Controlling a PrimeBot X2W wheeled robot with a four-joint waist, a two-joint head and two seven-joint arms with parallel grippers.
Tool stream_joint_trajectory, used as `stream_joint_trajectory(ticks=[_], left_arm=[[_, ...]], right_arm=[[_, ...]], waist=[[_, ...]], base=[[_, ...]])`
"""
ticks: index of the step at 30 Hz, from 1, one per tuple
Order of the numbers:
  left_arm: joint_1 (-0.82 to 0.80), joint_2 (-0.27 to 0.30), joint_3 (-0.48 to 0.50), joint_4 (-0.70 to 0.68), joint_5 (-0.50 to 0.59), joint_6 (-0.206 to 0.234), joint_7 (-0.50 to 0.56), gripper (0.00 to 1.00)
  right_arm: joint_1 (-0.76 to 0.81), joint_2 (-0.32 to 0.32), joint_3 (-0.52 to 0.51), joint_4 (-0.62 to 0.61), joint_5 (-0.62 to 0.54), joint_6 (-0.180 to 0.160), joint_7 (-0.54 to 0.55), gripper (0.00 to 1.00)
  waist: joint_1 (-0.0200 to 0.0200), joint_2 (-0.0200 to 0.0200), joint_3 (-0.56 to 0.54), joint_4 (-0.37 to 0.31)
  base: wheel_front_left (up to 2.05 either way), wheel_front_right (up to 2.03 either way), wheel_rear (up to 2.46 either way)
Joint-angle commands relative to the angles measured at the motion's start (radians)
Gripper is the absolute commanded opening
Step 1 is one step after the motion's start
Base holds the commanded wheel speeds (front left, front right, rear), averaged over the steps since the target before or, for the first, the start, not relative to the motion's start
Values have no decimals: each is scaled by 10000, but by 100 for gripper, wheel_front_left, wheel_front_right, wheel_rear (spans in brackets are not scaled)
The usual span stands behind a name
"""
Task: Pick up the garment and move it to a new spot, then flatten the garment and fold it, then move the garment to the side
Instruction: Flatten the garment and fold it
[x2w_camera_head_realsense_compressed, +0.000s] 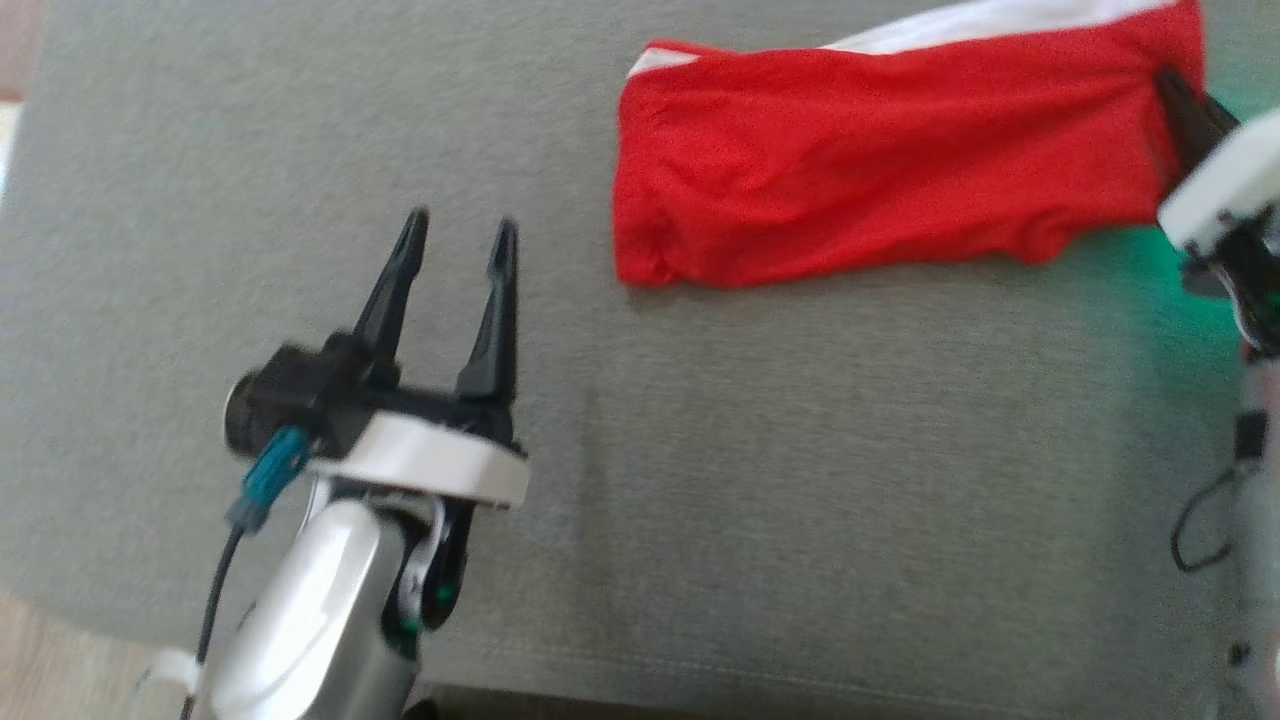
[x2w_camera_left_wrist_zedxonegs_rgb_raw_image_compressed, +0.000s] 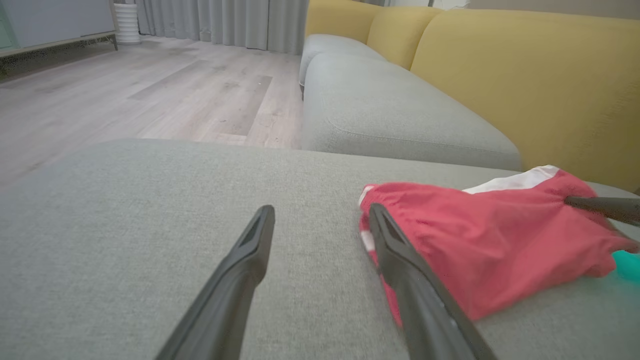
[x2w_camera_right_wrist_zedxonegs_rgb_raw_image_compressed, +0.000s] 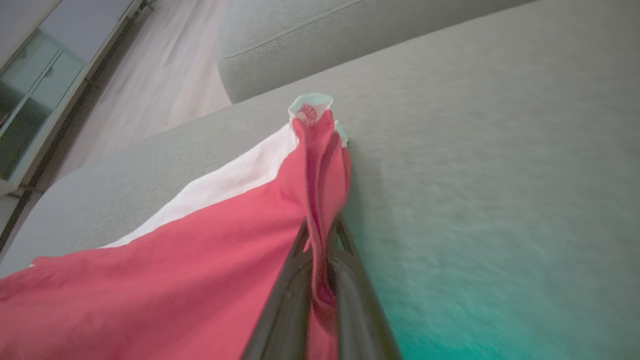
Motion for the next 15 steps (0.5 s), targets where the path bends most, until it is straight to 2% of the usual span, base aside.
stream_joint_trajectory(ticks=[1, 6, 10, 12, 15], left_arm=[[69, 177, 514, -427, 100, -81, -52, 100], [729, -96, 1042, -565, 486, -498, -52, 100], [1151, -394, 1410, -475, 704, -741, -52, 100], [1282, -526, 1535, -473, 807, -879, -52, 100], [1376, -706, 1716, -432, 894, -1030, -53, 100]], right_arm=[[144, 80, -154, -616, 83, -7, 26, 0], [792, 44, -1691, -1270, -81, -7, 200, 0], [719, 138, -2763, -1714, -437, -7, 379, 0], [544, 371, -2954, -2129, -501, -7, 648, 0], [368, 801, -2590, -2851, -585, -7, 1192, 0]], waist=[[1, -1, -294, -424], [1, -1, -486, -622], [1, -1, -661, -606], [1, -1, -676, -563], [1, -1, -703, -476]], base=[[0, 0, 0], [0, 0, 0], [0, 0, 0], [0, 0, 0], [0, 0, 0]])
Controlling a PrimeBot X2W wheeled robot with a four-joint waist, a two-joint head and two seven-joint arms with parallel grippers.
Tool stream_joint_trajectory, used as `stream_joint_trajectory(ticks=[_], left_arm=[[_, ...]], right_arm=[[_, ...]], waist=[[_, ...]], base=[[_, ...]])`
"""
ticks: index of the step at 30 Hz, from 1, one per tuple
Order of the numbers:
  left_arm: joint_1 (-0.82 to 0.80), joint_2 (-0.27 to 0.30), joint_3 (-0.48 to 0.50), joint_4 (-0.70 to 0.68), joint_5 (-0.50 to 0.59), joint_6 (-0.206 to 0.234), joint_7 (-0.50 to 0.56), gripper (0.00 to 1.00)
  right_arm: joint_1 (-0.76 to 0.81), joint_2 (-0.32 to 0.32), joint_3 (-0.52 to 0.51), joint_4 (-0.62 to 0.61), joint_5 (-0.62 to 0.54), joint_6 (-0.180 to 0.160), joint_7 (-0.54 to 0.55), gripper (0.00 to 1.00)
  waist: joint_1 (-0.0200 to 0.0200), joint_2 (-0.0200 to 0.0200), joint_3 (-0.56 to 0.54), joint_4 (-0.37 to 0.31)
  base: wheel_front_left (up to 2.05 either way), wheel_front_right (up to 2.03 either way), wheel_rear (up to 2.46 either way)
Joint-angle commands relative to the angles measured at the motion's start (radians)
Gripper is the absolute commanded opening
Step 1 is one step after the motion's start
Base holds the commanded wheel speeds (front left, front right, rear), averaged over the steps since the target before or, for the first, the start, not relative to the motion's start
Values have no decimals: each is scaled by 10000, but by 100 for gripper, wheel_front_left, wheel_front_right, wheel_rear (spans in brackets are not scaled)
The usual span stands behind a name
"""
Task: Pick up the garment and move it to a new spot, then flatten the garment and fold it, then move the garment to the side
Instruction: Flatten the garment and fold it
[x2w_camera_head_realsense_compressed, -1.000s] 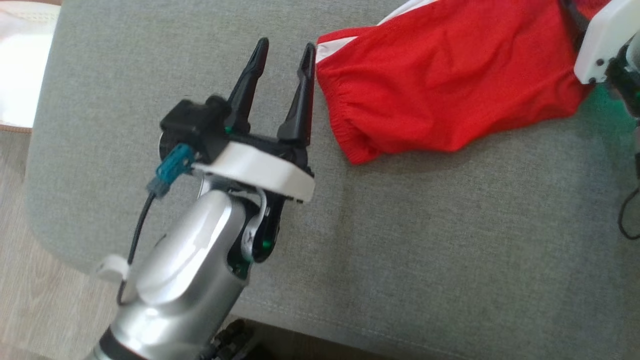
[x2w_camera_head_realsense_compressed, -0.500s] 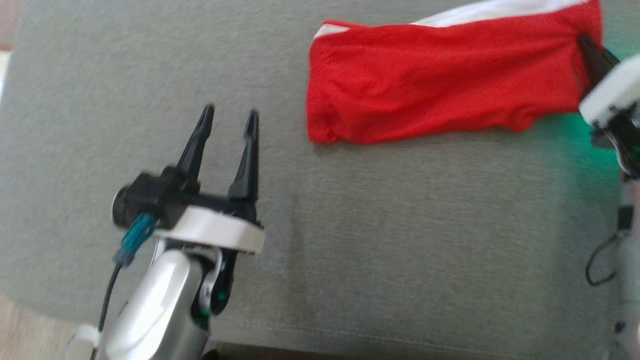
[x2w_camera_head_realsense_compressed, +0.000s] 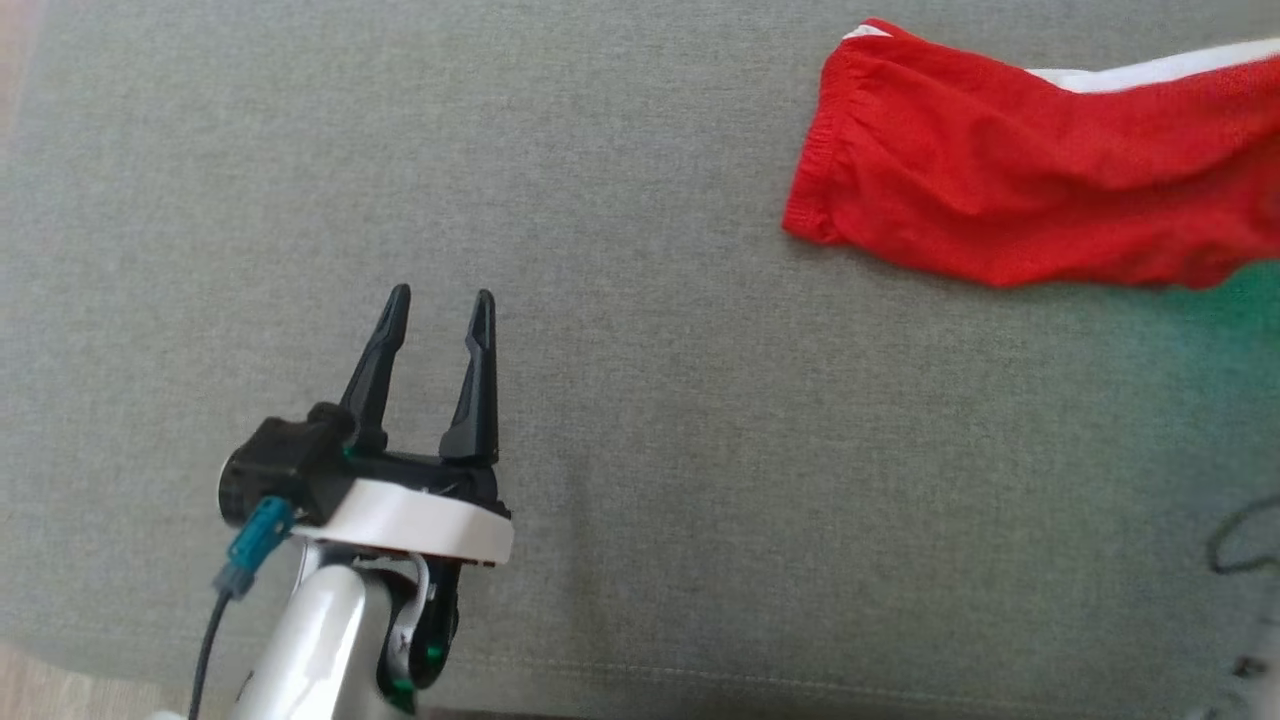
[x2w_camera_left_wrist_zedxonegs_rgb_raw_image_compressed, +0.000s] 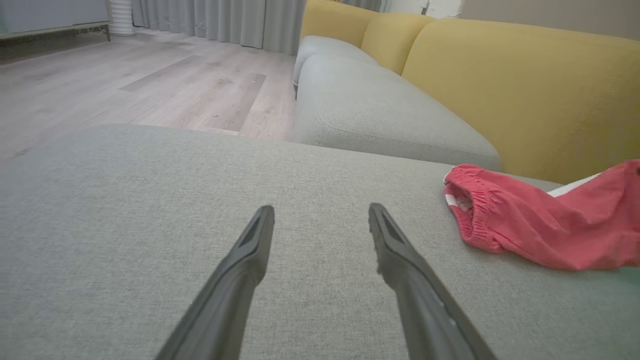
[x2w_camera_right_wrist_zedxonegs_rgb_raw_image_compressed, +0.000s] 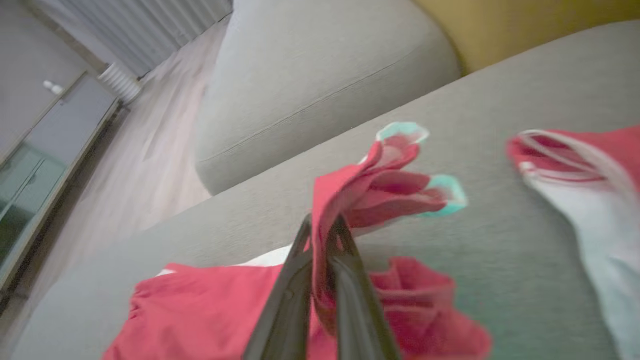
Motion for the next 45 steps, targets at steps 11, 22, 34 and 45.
stream_joint_trajectory(ticks=[11, 22, 34, 45], left_arm=[[-154, -213, 593, -27, 234, -417, -53, 100], [-44, -240, 299, 175, -165, -242, -53, 100], [-5, -242, -254, 377, -312, -180, -53, 100], [100, -242, 175, 496, -189, -135, -53, 100]], right_arm=[[-284, 856, 3823, -928, 635, -7, 800, 0], [-340, 862, 5460, 1712, 1086, -7, -1442, 0], [-1563, 863, 6472, 4017, 2450, -7, -3662, 100], [-1418, 863, 8087, 3750, 3649, -7, -4869, 100]], waist=[[0, 0, -74, 451], [0, 0, -224, 756], [0, 0, -392, 663], [0, 0, -760, 139]], base=[[0, 0, 0], [0, 0, 0], [0, 0, 0], [0, 0, 0]])
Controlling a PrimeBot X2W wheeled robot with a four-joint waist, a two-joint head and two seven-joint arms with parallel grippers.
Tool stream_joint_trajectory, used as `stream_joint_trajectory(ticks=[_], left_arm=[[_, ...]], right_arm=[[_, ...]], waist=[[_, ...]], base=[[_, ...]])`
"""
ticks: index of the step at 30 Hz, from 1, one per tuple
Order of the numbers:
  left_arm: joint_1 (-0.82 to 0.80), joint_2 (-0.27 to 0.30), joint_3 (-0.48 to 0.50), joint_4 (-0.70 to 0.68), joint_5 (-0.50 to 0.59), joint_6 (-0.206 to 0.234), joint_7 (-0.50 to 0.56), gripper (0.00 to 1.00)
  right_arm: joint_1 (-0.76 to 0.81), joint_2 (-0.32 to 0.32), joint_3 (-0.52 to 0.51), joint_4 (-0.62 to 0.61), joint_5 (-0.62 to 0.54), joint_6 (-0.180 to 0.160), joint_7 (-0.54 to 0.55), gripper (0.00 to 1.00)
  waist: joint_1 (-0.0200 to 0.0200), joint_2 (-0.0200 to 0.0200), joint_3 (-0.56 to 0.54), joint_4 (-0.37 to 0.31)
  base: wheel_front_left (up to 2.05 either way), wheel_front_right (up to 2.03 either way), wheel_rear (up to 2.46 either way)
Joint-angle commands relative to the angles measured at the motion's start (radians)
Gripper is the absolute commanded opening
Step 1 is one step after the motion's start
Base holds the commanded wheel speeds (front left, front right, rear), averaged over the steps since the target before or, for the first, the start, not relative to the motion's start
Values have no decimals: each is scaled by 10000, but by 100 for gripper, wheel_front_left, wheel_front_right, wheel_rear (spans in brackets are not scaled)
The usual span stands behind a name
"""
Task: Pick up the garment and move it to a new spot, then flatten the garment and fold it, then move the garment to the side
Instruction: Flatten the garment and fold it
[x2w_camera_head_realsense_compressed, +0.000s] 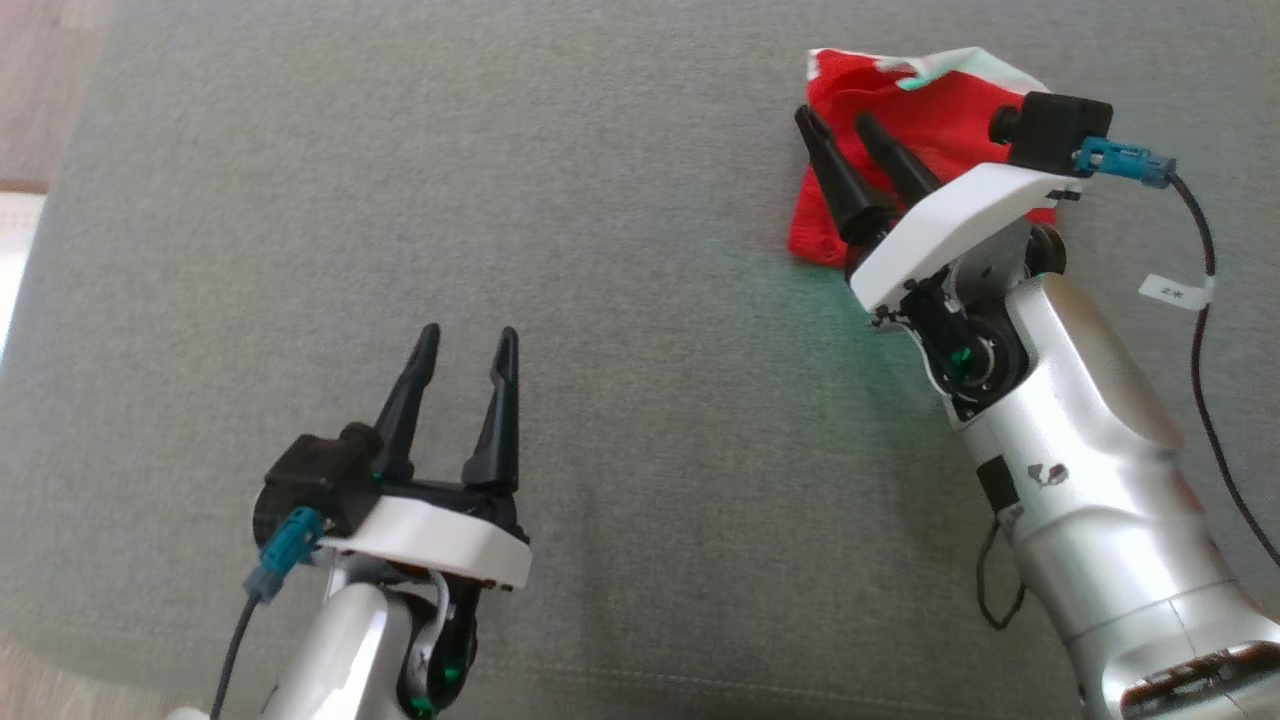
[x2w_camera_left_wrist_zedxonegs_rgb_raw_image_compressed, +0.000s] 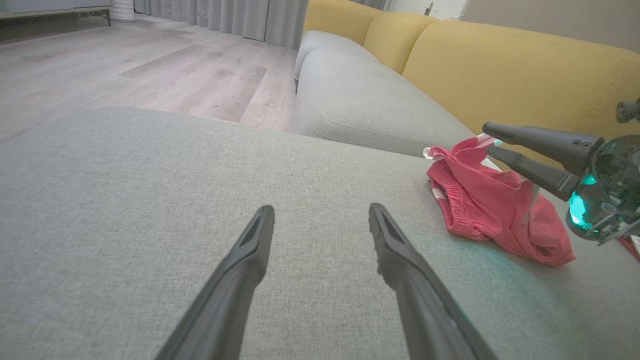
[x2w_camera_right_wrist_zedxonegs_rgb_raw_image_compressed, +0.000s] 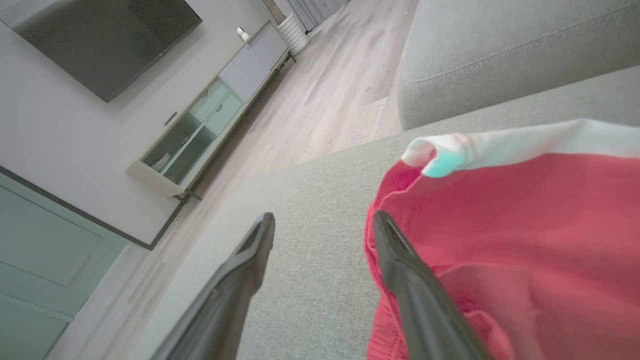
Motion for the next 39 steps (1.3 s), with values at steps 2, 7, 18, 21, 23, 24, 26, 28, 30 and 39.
stream_joint_trajectory(ticks=[2, 7, 18, 21, 23, 24, 26, 28, 30, 39], left_arm=[[-3, 28, 516, -309, 114, 84, -53, 100], [158, 28, 822, -347, 256, 34, -53, 100], [487, 28, 1391, -566, 504, -76, -53, 100], [599, 28, 1589, -648, 668, -125, -53, 100], [713, 28, 1770, -681, 778, -131, -53, 100], [769, 28, 1859, -691, 791, -131, -53, 100], [882, 28, 2029, -733, 834, -126, -53, 100], [1005, 28, 2167, -776, 840, -136, -53, 100], [1095, 28, 2262, -820, 878, -180, -53, 100], [955, 28, 2335, -1032, 990, -308, -53, 100]], right_arm=[[-32, 204, 199, -688, -526, -7, -336, 100], [747, 81, -510, -1435, -2484, -7, -923, 100], [3515, -386, -2661, -4119, -5151, -7, -1403, 100], [4164, -547, -3105, -4477, -5653, -7, -1810, 100], [4564, -633, -3356, -4583, -5865, -7, -2127, 100], [4756, -674, -3466, -4607, -5930, -7, -2285, 100], [5114, -721, -3676, -4603, -5984, -7, -2558, 100], [5395, -789, -3794, -4570, -6023, -7, -2770, 100], [5555, -819, -3914, -4532, -6025, -7, -2913, 100], [4822, -1013, -3818, -4468, -5845, -7, -2757, 0]], waist=[[0, 0, -159, -289], [0, 0, -419, -613], [0, 0, -863, -976], [0, 0, -1025, -1013], [0, 0, -1147, -1030], [0, 0, -1213, -1019], [0, 0, -1334, -1003], [0, 0, -1418, -998], [0, 0, -1449, -986], [0, 0, -1089, -655]], base=[[0, 0, 0], [0, 0, 0], [0, 0, 0], [0, 0, 0], [0, 0, 0], [0, 0, 0], [0, 0, 0], [0, 0, 0], [0, 0, 0], [0, 0, 0]])
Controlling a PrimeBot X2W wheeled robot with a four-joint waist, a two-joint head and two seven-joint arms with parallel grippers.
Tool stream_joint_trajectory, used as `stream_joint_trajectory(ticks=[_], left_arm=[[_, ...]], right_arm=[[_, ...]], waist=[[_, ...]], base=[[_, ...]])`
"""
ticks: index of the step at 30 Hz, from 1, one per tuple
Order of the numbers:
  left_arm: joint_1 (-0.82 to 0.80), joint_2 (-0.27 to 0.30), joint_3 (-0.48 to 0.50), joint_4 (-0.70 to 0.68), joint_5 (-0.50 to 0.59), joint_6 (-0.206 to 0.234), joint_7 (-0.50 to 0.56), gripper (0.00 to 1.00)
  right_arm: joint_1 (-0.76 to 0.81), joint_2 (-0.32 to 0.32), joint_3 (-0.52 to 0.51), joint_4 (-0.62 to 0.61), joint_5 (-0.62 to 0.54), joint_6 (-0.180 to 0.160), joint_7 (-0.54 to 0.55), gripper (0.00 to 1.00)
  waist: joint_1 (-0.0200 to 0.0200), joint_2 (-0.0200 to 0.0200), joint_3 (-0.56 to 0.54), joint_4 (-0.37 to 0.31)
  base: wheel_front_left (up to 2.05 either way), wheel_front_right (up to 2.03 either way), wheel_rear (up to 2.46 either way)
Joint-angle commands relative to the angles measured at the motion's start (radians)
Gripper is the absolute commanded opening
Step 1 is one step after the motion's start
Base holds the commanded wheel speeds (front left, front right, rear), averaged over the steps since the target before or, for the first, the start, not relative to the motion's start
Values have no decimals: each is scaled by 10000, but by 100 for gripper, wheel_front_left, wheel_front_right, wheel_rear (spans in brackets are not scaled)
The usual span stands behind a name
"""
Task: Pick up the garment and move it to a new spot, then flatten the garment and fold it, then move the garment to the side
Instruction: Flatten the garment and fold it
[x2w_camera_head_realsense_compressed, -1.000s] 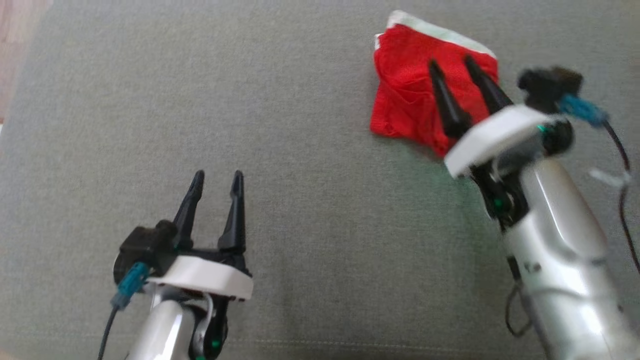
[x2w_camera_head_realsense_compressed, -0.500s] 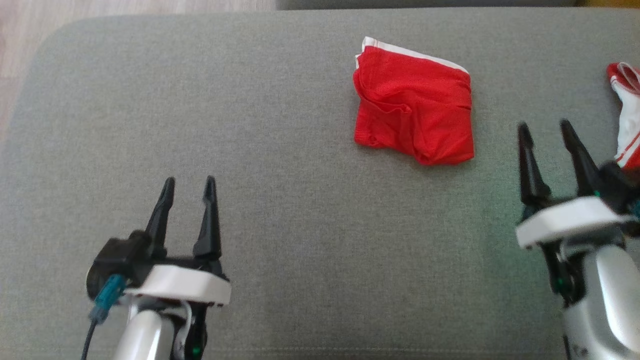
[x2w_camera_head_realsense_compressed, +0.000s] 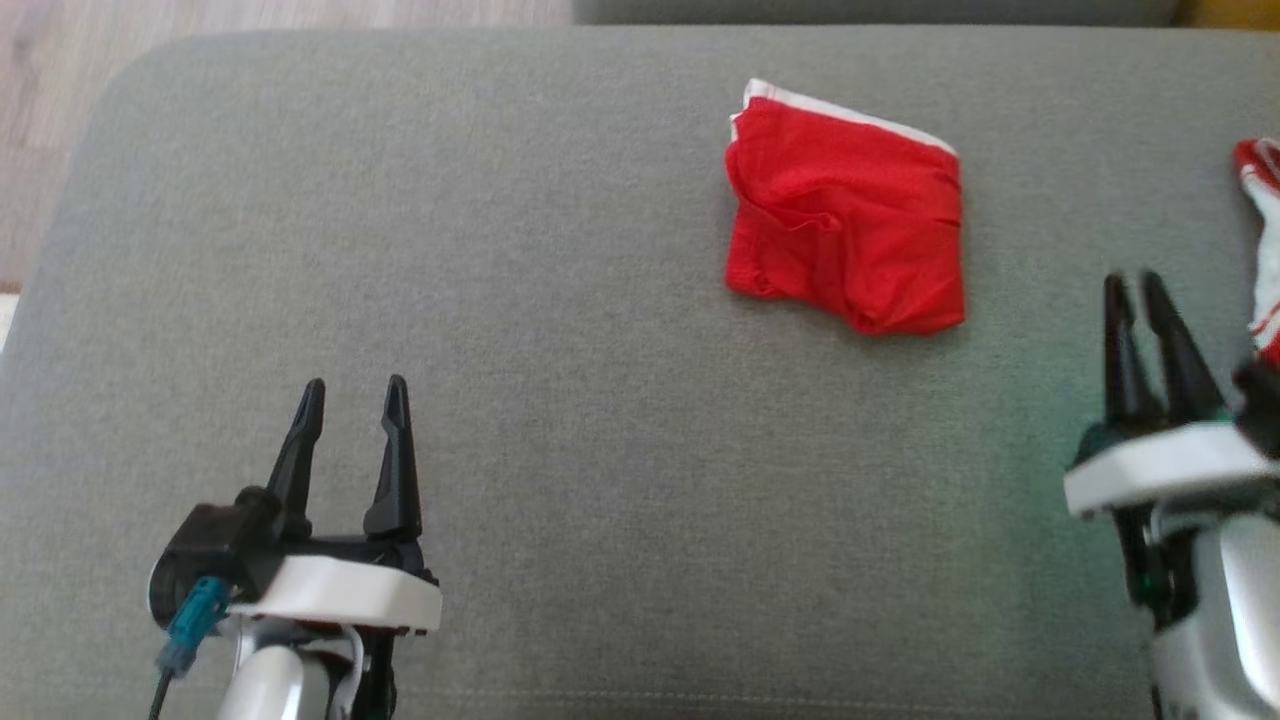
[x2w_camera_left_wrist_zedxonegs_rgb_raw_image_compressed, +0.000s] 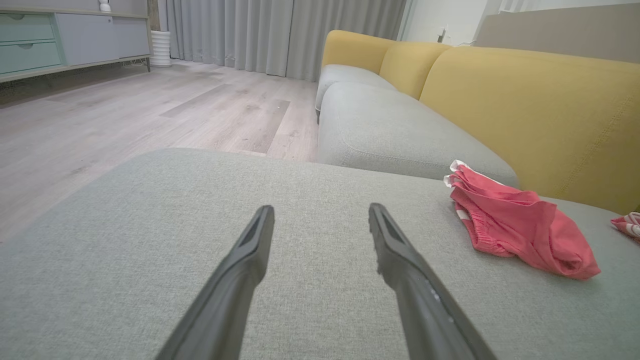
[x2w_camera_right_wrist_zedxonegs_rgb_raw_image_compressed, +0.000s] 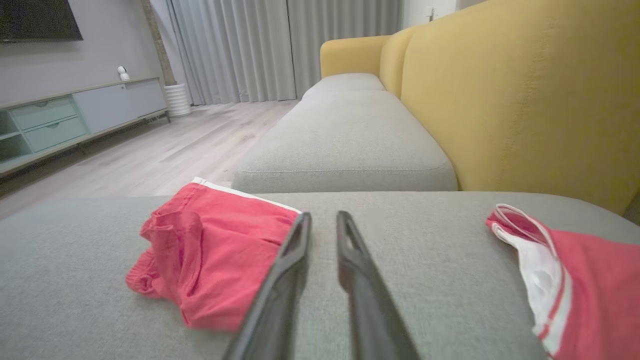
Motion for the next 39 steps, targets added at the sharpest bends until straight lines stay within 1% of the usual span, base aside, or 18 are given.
stream_joint_trajectory(ticks=[1, 5, 7, 8, 10, 15, 21, 27, 32, 35, 39], left_arm=[[-480, 26, 339, -429, 37, -17, -53, 100], [-677, 26, 182, -436, -24, -36, -53, 100], [-757, 26, 85, -431, -75, -19, -53, 100], [-757, 26, 85, -431, -75, -19, -53, 100], [-819, 26, -32, -425, -127, 8, -53, 100], [-920, 26, -239, -417, -256, 140, -53, 100], [-941, 26, -204, -420, -284, 190, -53, 100], [-1042, 26, -153, -428, -310, 223, -53, 100], [-1067, 26, -112, -453, -359, 271, -53, 100], [-968, 26, -26, -448, -350, 296, -53, 100], [-846, 26, 120, -390, -267, 272, -53, 100]], right_arm=[[-929, -295, 431, -148, 48, -7, 172, 0], [-1860, -353, 1055, 677, -204, -7, 420, 0], [-2302, -261, 1399, 1309, -286, -7, 550, 0], [-2302, -261, 1399, 1309, -286, -7, 550, 0], [-2683, -186, 1657, 1980, -431, -7, 557, 0], [-3367, 118, 2021, 3469, -577, -7, 231, 0], [-3855, 407, 2649, 4536, -663, -7, -181, 0], [-4114, 580, 3834, 5310, -631, -7, -222, 0], [-4159, 628, 4805, 5668, -310, -7, -230, 0], [-4106, 653, 5022, 5618, 32, -7, -506, 0], [-3834, 554, 4880, 5230, 419, -7, -925, 0]], waist=[[0, 0, 254, 196], [0, 0, 621, 488], [0, 0, 783, 631], [0, 0, 783, 631], [0, 0, 896, 776], [0, 0, 1046, 1056], [0, 0, 1049, 1136], [0, 0, 1020, 1181], [0, 0, 965, 1140], [0, 0, 839, 1018], [0, 0, 569, 817]], base=[[0, 0, 0], [0, 0, 0], [0, 0, 0], [0, 0, 0], [0, 0, 0], [0, 0, 0], [0, 0, 0], [0, 0, 0], [0, 0, 0], [0, 0, 0], [0, 0, 0]])
